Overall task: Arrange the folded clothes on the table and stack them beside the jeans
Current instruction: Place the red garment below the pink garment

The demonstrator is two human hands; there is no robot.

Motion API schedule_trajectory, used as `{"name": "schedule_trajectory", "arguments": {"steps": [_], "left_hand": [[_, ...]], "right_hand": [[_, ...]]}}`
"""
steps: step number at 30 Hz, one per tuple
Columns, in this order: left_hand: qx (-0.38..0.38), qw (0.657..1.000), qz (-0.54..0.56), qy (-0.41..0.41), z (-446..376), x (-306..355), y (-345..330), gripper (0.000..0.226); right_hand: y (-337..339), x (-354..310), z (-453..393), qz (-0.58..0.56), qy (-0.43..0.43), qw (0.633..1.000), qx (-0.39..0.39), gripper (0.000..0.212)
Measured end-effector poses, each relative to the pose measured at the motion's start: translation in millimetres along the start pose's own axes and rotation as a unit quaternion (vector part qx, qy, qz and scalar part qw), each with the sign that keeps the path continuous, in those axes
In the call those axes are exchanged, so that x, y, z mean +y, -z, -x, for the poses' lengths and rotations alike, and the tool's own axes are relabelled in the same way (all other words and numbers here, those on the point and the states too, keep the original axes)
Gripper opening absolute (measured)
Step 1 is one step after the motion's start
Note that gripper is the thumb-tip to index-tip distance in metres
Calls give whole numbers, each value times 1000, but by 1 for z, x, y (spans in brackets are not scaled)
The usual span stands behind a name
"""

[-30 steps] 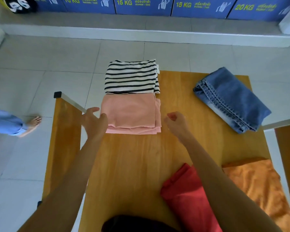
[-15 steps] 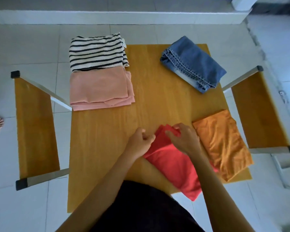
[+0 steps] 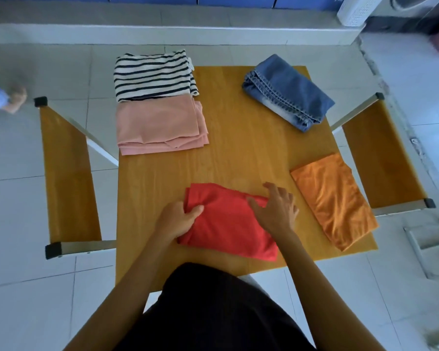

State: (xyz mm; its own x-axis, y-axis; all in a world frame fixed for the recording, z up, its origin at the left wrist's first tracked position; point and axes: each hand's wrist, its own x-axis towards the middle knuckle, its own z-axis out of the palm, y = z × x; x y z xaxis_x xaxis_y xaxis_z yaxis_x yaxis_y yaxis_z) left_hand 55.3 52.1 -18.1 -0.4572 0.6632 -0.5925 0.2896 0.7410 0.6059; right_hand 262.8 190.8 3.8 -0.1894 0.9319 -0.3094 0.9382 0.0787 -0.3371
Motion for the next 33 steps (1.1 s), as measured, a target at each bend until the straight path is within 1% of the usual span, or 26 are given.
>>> {"name": "schedule_trajectory", "arguments": {"steps": [1, 2, 3, 4, 6, 8, 11, 15, 18, 21, 23, 25, 29, 33], "left_hand": [[36, 999, 13, 13, 4, -9, 6, 46], [75, 996, 31, 22, 8, -16, 10, 44], [113, 992, 46, 30, 13, -19, 12, 42], [143, 987, 57, 37, 19, -21, 13, 41], [171, 981, 68, 57, 27, -22, 14, 41], [172, 980, 65, 71, 31, -27, 21, 47], [179, 978, 61, 84, 29, -39, 40, 53], [180, 972, 123, 91, 22, -54, 67, 58], [198, 962, 168, 81, 15, -54, 92, 59], [210, 952, 210, 71, 3, -42, 115, 56], [200, 950, 226, 74, -9, -38, 122, 57], [186, 952, 224, 94, -20, -42, 123, 58], [185, 954, 194, 134, -31, -49, 116, 50], [190, 954, 178, 149, -34, -45, 116, 48]], "right_hand": [[-2, 4, 3, -1, -42, 999, -3, 77], [-7, 9, 5, -6, -82, 996, -21, 82], [-13, 10, 6, -18, -104, 993, -48, 84], [-20, 7, 6, -36, -104, 991, -72, 81], [-34, -5, 8, -67, -72, 991, -95, 69], [-43, -24, 8, -84, -43, 990, -102, 62], [-49, -50, 4, -122, -11, 987, -100, 59], [-43, -86, -4, -180, 44, 975, -119, 60], [-36, -116, -15, -230, 67, 963, -122, 64], [-32, -138, -34, -258, 84, 958, -97, 55], [-31, -148, -44, -268, 84, 955, -90, 43], [-34, -153, -51, -261, 74, 958, -95, 37], [-49, -148, -58, -223, 16, 961, -164, 43], [-47, -146, -59, -231, 9, 959, -166, 42]]}}
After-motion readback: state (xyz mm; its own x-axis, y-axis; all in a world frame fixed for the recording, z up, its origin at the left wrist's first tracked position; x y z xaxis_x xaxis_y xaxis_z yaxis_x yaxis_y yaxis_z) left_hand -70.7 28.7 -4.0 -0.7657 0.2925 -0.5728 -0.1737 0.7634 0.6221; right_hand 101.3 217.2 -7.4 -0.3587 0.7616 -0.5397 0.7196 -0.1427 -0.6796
